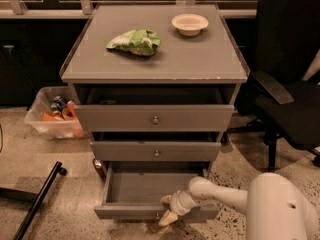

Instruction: Open bottom drawer

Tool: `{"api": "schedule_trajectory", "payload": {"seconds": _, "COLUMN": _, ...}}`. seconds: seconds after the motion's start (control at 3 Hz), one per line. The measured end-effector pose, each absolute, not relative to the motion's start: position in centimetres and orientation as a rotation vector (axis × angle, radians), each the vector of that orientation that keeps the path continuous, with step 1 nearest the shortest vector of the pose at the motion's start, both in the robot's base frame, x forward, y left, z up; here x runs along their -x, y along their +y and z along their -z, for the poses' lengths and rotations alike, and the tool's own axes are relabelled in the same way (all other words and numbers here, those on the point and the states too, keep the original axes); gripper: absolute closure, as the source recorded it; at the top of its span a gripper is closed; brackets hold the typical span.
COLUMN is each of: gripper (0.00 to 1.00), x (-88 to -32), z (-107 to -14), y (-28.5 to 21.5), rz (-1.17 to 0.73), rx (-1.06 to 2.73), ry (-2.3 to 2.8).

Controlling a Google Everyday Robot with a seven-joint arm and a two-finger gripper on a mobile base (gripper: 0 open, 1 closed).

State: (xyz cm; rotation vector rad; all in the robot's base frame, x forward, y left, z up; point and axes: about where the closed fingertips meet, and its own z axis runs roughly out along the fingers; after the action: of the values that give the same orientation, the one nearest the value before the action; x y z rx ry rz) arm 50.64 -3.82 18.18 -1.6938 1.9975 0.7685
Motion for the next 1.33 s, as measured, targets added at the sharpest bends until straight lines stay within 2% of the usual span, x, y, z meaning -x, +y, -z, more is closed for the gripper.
{"api": "schedule_trajectory", "payload": {"seconds": 0.33, "gripper": 0.00, "x": -47.8, "z": -19.9, "y": -3.1, "rz": -0.848, "rx": 1.735, "ry": 1.905}}
{"api": "schedule_trajectory", "payload": {"seconds": 0.67, "gripper": 0.00, "x": -46.9, "z": -21.4, "y": -2.8, "rz": -0.875, "rx": 1.758, "ry": 1.851}}
{"api": "schedule_trajectory", "payload": {"seconds": 1.0, "gripper": 0.00, "x": -48.3, "z": -23.0, "y": -3.9, "rz": -0.831, "rx": 1.706, "ry": 1.847}}
{"api": "schedule_trajectory", "payload": {"seconds": 1.33, "gripper": 0.19, "x": -51.5, "z": -24.3, "y": -5.7, "rz": -0.762, "rx": 1.626, "ry": 1.884}}
